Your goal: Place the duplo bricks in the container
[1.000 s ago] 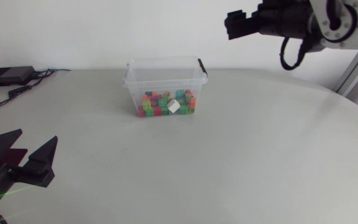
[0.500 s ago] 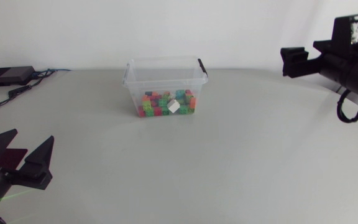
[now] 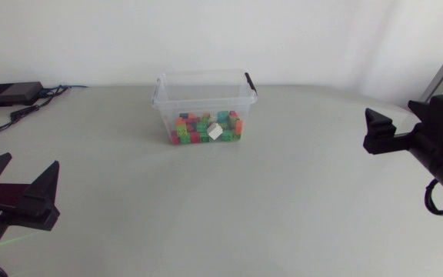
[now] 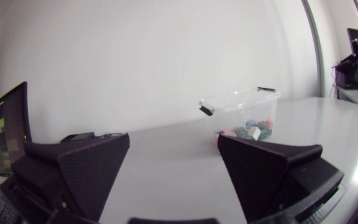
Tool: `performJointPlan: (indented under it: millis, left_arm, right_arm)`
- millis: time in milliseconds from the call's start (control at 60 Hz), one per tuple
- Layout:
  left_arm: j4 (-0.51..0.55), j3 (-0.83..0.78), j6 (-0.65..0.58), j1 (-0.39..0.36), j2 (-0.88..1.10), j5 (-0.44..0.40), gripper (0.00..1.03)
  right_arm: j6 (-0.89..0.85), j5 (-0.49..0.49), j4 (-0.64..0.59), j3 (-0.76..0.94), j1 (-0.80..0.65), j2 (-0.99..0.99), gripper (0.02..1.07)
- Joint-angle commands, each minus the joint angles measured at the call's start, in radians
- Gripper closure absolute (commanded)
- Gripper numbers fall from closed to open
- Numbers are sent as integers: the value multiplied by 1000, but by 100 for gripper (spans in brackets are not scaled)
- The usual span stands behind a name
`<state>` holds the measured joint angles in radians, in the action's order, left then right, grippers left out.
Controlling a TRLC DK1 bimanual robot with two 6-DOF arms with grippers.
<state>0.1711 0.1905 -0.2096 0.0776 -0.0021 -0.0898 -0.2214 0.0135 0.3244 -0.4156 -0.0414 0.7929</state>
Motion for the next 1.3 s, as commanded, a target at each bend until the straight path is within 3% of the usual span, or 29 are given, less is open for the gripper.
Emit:
performJointPlan:
  millis: [0,350,1283]
  left_arm:
    - [-19,-36,16,8,-7,12,5]
    - [-48,-38,17,3,-6,34,5]
    - [-171,-191,210,-78,2,90,5]
  right_arm:
    - [-18,0,36,67,-8,-46,7]
    - [-28,0,24,213,-10,-299,7]
    - [221,-14,-324,416,41,-793,7]
